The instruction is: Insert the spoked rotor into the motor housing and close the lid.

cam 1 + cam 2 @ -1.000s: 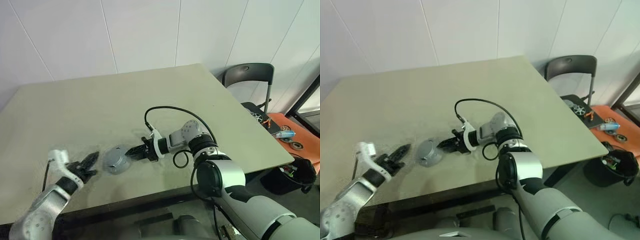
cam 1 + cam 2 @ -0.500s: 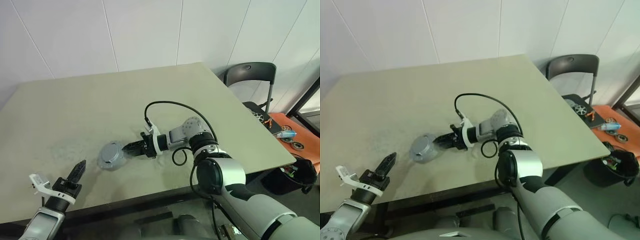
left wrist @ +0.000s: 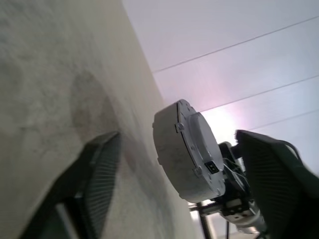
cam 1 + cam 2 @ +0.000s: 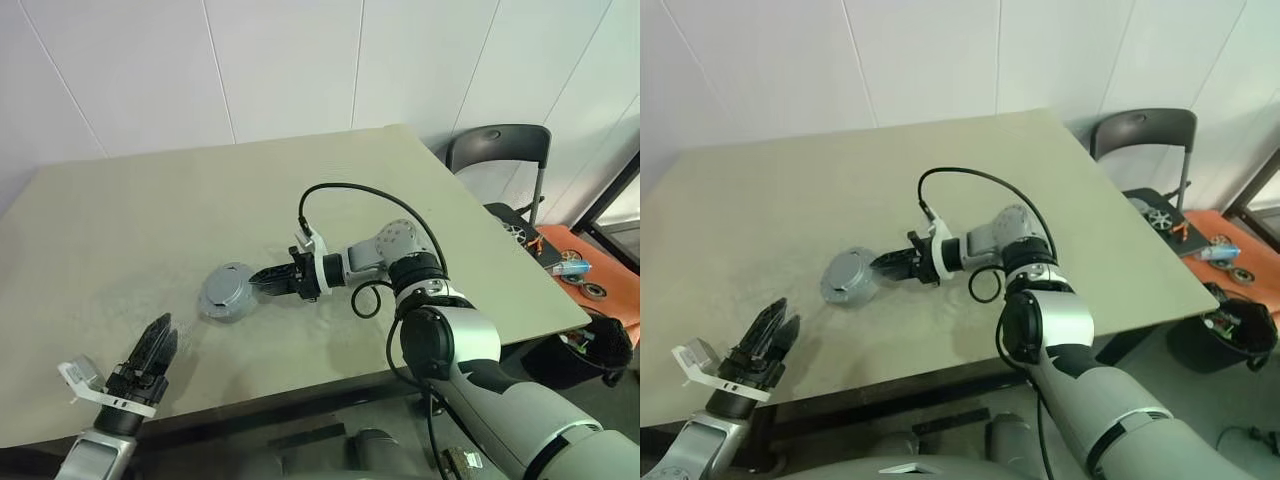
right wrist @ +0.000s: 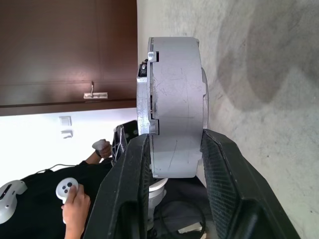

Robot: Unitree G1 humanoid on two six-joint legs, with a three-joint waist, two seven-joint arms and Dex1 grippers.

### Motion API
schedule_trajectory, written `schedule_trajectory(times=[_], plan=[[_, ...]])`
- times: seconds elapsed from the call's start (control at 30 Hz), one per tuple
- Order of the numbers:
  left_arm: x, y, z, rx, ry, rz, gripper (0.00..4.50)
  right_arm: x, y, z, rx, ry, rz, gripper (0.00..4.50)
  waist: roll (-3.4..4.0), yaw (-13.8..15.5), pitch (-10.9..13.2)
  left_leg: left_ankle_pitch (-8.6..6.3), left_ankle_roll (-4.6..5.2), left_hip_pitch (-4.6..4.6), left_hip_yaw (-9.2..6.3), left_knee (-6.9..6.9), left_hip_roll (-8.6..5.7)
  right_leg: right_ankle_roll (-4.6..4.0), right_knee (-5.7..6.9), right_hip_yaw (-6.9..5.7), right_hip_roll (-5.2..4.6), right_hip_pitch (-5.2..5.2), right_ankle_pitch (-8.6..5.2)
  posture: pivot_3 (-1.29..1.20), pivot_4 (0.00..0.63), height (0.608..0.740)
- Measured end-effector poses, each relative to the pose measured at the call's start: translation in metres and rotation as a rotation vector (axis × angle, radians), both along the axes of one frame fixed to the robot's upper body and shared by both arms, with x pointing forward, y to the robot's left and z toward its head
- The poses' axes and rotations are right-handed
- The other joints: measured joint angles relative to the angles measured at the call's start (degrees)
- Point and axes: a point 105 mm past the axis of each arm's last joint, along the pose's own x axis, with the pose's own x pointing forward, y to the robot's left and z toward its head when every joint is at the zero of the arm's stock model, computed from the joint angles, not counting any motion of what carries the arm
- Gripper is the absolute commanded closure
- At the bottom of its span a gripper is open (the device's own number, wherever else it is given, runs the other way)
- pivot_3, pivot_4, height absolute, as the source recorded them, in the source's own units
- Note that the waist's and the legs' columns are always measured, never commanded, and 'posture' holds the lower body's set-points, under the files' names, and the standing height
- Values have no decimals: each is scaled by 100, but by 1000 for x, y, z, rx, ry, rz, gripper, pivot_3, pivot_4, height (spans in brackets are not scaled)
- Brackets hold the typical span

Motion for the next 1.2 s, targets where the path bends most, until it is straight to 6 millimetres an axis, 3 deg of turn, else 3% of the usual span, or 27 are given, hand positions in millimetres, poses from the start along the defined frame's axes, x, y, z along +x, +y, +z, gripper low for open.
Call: schedule_trajectory(times=[0.37,0.77,1.07,1.2], plan=[[4,-19,1,-75,-59,-123,0,-8,9,21,65,-11,65,3301,1,15,1,0,0,-1,0,1,0,0,2,1,-1,-1,0,0,0,740],[25,-39,33,-95,-186,-200,0,-17,19,32,96,-41,116,3302,-2,5,-1,0,0,0,1,0,2,1,5,5,1,-2,2,0,0,740],[22,-40,45,-120,-213,-176,0,-19,22,33,104,-38,125,3302,-4,19,-2,0,0,-1,3,4,0,1,4,7,-1,-1,2,0,0,740],[23,-37,46,-144,-204,-158,1291,-19,23,35,120,-36,127,3302,-4,18,-2,0,1,0,3,3,1,1,5,7,1,-2,2,0,0,740]])
